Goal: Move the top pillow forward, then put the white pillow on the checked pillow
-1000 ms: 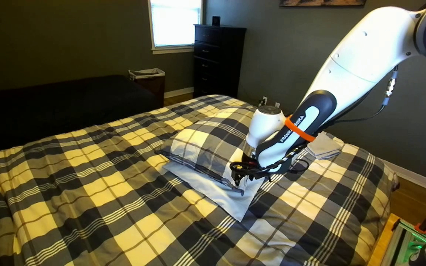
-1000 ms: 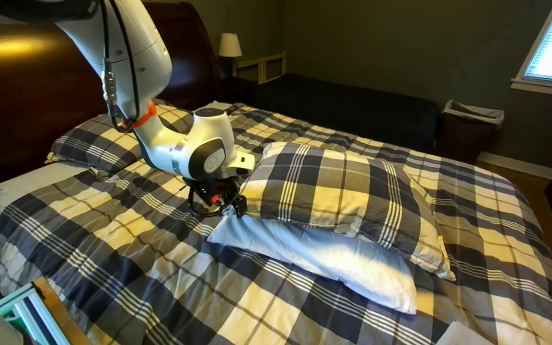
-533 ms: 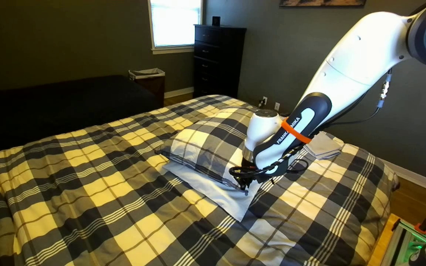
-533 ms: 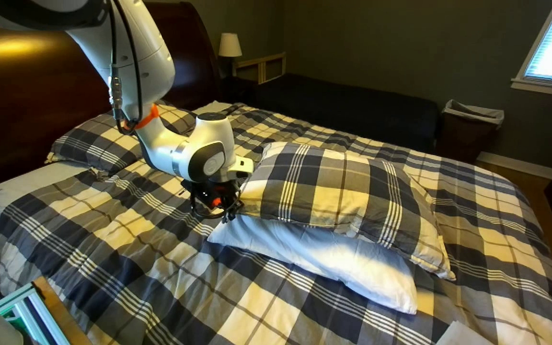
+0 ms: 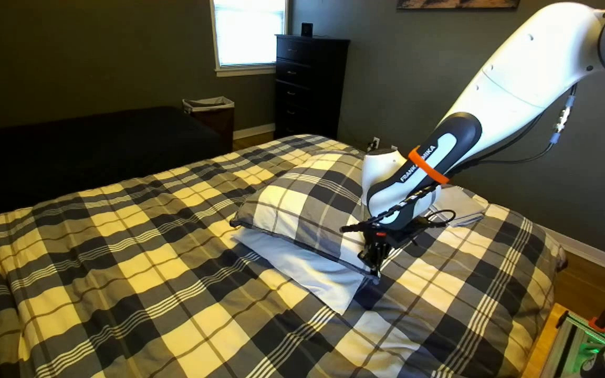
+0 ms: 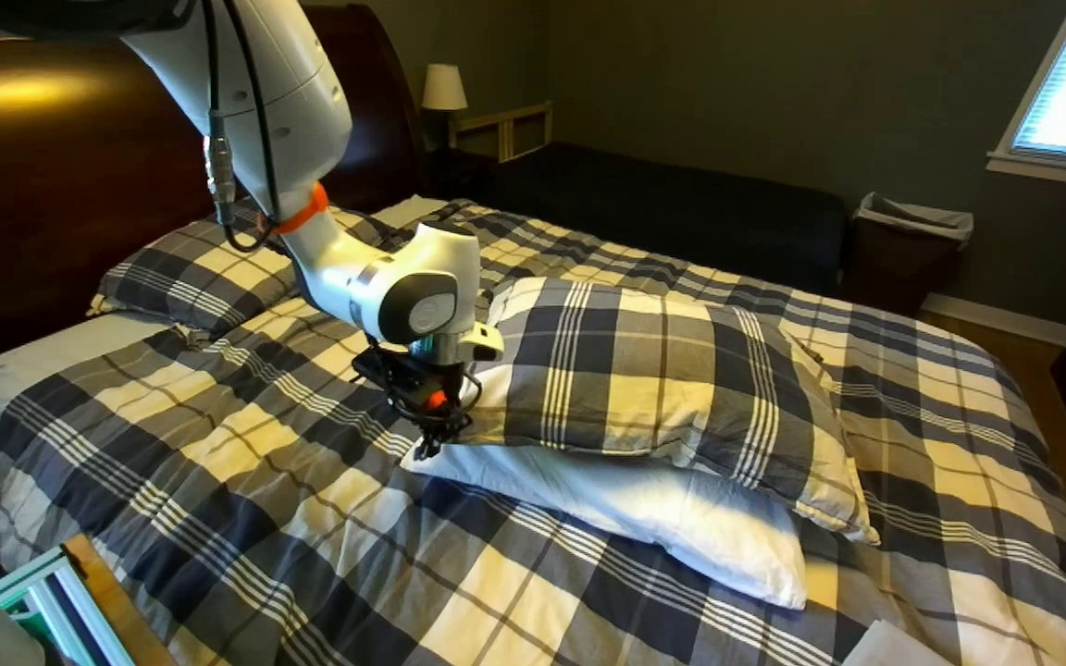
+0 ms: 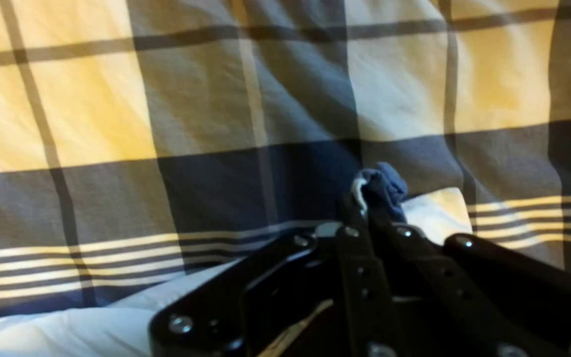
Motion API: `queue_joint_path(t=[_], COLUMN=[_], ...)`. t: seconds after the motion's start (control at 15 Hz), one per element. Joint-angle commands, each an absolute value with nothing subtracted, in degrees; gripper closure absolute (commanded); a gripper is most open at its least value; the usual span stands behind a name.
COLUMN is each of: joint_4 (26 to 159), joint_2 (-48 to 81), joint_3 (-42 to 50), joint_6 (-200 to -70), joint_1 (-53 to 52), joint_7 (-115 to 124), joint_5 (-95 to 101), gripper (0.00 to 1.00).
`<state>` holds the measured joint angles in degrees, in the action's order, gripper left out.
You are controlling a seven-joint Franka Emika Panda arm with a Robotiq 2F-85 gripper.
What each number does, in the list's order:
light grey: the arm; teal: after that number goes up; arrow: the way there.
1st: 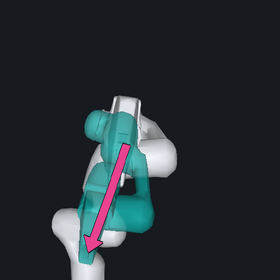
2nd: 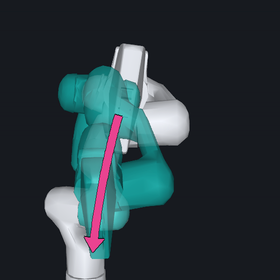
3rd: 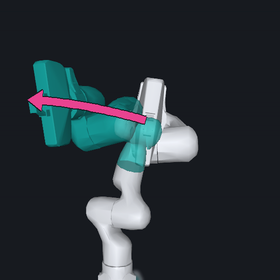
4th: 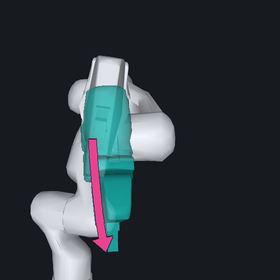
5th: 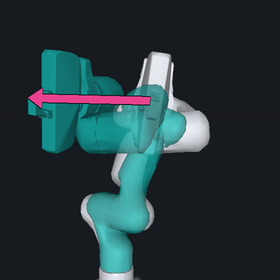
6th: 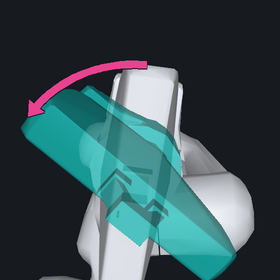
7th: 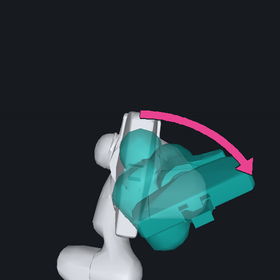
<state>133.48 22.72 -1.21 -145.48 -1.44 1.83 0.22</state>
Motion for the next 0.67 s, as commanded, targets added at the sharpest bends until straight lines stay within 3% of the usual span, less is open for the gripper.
queue_joint_path(t=[0.0, 0.6], joint_4=[137.6, 143.8], joint_2=[17.0, 5.3], joint_3=[1.4, -1.2], joint_6=[-136.2, -119.0], joint_1=[-1.2, -1.5], joint_7=[-0.3, -3.3], joint_5=[4.7, 3.0], gripper=[0.99, 0.99])
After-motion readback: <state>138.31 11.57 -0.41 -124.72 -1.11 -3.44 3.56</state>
